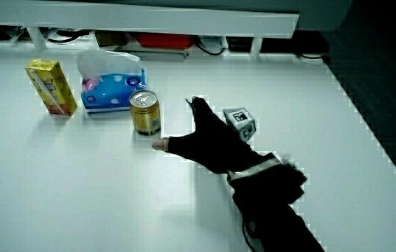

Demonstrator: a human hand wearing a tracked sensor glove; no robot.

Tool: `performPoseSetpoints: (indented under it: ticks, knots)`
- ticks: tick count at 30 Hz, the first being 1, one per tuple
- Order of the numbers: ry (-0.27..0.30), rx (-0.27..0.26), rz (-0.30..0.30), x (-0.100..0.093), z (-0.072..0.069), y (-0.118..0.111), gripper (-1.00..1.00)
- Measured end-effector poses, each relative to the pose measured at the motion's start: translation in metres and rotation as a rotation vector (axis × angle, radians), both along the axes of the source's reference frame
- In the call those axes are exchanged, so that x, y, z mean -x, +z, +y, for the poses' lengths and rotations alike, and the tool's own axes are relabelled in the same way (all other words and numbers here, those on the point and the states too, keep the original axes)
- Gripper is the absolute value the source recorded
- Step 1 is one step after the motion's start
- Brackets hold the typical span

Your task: Pick red bull

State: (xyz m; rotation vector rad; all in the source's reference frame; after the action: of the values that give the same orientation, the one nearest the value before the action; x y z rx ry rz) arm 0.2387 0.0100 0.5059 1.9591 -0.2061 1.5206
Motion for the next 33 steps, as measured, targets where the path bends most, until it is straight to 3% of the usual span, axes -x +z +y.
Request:
performPoseSetpoints:
  ticks: [8, 18, 33]
  knots:
    - [0.001, 0.074, -0.004, 0.029, -0.018, 0.01, 0.0]
    - [0.003, 0.102, -0.037, 0.059, -0.035, 0.027, 0.0]
    - [0.032, 0.114, -0.049, 0.083, -0.052, 0.051, 0.0]
